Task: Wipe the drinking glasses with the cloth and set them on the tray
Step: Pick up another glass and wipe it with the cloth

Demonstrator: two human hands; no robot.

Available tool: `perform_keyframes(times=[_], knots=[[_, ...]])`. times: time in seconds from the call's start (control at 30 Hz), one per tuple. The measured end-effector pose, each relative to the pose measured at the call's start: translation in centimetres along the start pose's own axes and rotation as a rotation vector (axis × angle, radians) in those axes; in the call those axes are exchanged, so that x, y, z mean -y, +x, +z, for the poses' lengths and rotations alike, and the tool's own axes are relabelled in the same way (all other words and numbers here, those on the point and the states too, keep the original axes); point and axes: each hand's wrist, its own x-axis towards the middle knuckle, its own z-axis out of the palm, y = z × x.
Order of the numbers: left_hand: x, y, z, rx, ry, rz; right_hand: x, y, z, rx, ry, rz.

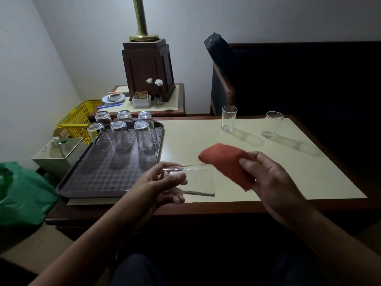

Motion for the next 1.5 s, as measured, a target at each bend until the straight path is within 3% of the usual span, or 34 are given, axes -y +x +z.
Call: perform_keyframes(times=[0.13, 0.23, 0.33, 0.47, 0.53, 0.63, 0.73, 0.83, 0.97, 1.1, 1.17, 1.23, 1.4, 1.5], knots=[[0.1, 0.0, 0.5, 0.034, 0.037, -0.036, 0.0, -1.2, 0.0, 0.173, -0.469, -0.278], [0.0, -0.2, 0.4, 0.058, 0.074, -0.062, -0.2, -0.5, -1.1, 0.181, -0.753, -0.494], [0.0, -0.4, 0.6, 0.14, 0.087, -0.067, -0.8, 0.0, -1.3, 0.156, -0.811, -0.671], [0.3, -0.2, 0.9, 0.307, 0.041, -0.144, -0.7, -0.8, -0.2, 0.186, -0.762, -1.059], [0.1, -0.4, 0.8, 0.333, 0.029, -0.143, -0.7, -1.2, 0.3, 0.182, -0.806, -1.142], [-0.6, -1.4, 0.6, 0.316, 0.139, 0.008, -1.5, -1.3, 0.5, 0.095, -0.728, -0.951], [-1.1, -1.8, 0.7, 0.307, 0.317, 0.232, -1.2, -1.5, 1.1, 0.076, -0.571, -0.519], [-0.6, -1.6, 0.8, 0.286, 0.359, 0.285, -1.0, -1.6, 1.6, 0.161, -0.384, -0.181], [-0.3, -1.6, 0.9, 0.214, 0.299, 0.174, -1.6, -1.3, 1.2, 0.117, -0.479, -0.304], [0.3, -1.0, 1.9, 0.183, 0.159, -0.035, -1.8, -0.9, 0.6, 0.113, -0.66, -0.821], [0.5, -1.0, 2.1, 0.211, 0.06, -0.101, -2.0, -1.0, 0.3, 0.152, -0.737, -0.933], [0.5, -1.1, 2.0, 0.24, 0.055, -0.041, -1.7, -1.0, 0.0, 0.115, -0.72, -0.831], [-0.4, -1.6, 1.5, 0.286, 0.261, 0.302, -1.1, -0.9, 0.5, 0.115, -0.411, -0.178], [-0.3, -1.4, 1.5, 0.211, 0.227, 0.129, -1.1, -1.0, 0.5, 0.061, -0.403, -0.243]])
